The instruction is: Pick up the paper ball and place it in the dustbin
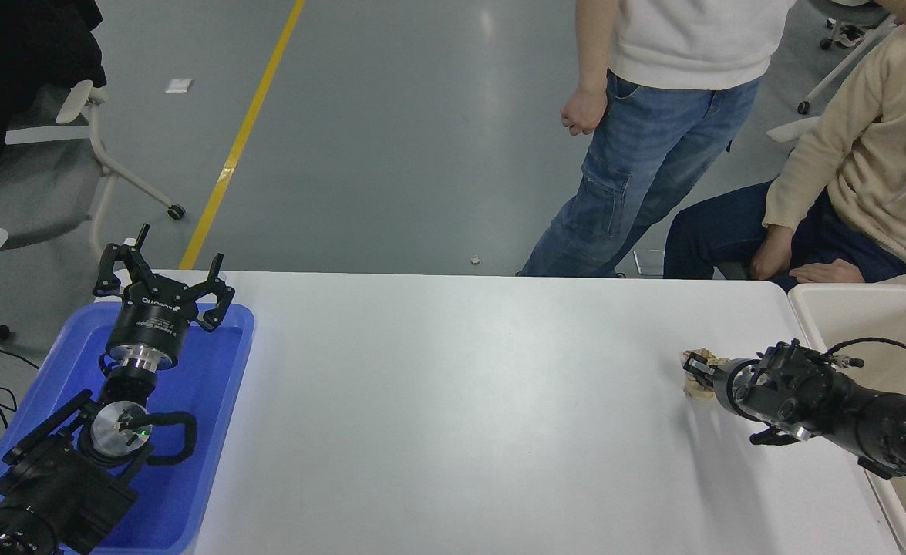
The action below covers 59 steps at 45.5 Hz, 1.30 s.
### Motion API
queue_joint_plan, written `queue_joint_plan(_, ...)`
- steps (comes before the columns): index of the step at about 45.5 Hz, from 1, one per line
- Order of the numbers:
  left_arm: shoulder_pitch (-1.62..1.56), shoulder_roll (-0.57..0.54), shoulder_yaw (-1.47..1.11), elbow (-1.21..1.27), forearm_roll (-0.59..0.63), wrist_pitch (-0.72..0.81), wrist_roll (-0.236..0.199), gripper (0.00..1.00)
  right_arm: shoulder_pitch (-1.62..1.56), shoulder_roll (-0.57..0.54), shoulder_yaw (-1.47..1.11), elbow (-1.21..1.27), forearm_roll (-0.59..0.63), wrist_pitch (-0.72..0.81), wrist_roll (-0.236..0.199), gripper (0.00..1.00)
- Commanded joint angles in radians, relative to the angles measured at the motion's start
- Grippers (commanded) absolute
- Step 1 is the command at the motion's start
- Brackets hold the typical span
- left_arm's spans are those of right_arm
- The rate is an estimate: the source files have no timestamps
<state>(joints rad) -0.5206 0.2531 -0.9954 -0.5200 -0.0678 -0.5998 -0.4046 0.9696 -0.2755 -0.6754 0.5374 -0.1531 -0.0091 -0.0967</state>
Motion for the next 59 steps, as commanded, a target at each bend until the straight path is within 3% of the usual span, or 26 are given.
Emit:
queue_joint_plan(1,-0.001,0.0,0.0,0.0,-0.001,0.0,0.0,1.0,0.099,-0.085,-0.026,0.133,0.018,0.004,0.0,0.0)
queue_joint_plan(10,0.001,0.0,0.0,0.0,0.0,-0.001,0.001,1.0,0.308,-0.157,-0.209,0.38,-0.002,0.027,0.006,0.0)
queue_joint_plan(20,-0.001,0.0,0.001,0.0,0.0,-0.002,0.001,1.0,0.676,-0.149,-0.486,0.687,-0.118,0.227,0.017,0.0)
queue_joint_plan(28,-0.001,0.002,0.001,-0.002,0.0,-0.002,0.001,1.0,0.885,-0.156,-0.494,0.799,-0.154,0.489,0.017,0.0)
queue_joint_plan(36,-0.001,0.0,0.001,-0.002,0.0,-0.002,0.001,1.0,1.11,-0.154,-0.512,0.921,-0.164,0.65,0.017,0.0)
queue_joint_plan(59,0.001,0.0,0.001,0.0,0.0,-0.002,0.001,1.0,1.563,-0.182,-0.523,1.006,-0.171,0.795,0.017,0.0)
